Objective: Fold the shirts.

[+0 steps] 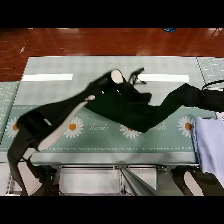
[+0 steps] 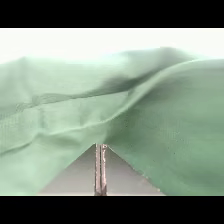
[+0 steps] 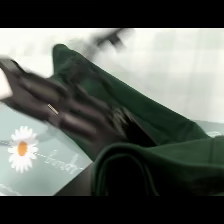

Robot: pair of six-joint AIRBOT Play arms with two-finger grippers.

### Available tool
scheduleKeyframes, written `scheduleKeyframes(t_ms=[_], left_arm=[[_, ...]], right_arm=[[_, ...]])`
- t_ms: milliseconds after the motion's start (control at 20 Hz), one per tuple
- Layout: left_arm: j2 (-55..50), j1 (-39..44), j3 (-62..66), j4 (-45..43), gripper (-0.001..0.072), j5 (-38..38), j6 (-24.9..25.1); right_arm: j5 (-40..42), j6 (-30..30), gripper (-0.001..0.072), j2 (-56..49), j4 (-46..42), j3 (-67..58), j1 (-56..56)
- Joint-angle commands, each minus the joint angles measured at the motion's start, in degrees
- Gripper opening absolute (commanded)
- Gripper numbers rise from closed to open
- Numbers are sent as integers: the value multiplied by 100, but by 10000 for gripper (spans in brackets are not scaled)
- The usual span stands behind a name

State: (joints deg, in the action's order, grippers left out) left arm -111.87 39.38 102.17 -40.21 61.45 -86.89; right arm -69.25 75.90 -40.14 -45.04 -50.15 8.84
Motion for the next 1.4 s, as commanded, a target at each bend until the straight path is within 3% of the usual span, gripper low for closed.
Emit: scheduleKeyframes(t_ms=[0,150,350,550,650,900,950,1050,1200,1350], left_arm=[[1005,-1040,22,-887,16,544,66],[2225,-1895,-35,-1937,16,1038,68],[4083,-2903,-802,-2905,17,1069,68],[5998,-3539,-2796,-2968,17,439,33],[6931,-3539,-3995,-2900,17,-92,-249],[8153,-3534,-6078,-2074,17,-562,-387],[8201,-3534,-6325,-1958,17,-612,-387],[8150,-3530,-6736,-1840,17,-813,-385],[7978,-3536,-7128,-1827,17,-1537,-382],[7750,-3847,-6723,-1840,17,-2114,-385]], right_arm=[[55,-46,26,-192,402,-96,-50],[57,-284,25,-907,763,-586,-273],[426,-286,26,-2428,758,-1799,-1606],[774,-205,26,-4175,761,-3195,-2837],[1023,-208,26,-4948,763,-3757,-3263],[1464,-31,27,-6382,1123,-4341,-3722],[1519,-31,82,-6592,1309,-4385,-3777],[1497,-83,402,-6867,1801,-4413,-3866],[839,-177,413,-6841,1882,-4413,-3856],[-251,269,411,-6367,1534,-4411,-3180]])
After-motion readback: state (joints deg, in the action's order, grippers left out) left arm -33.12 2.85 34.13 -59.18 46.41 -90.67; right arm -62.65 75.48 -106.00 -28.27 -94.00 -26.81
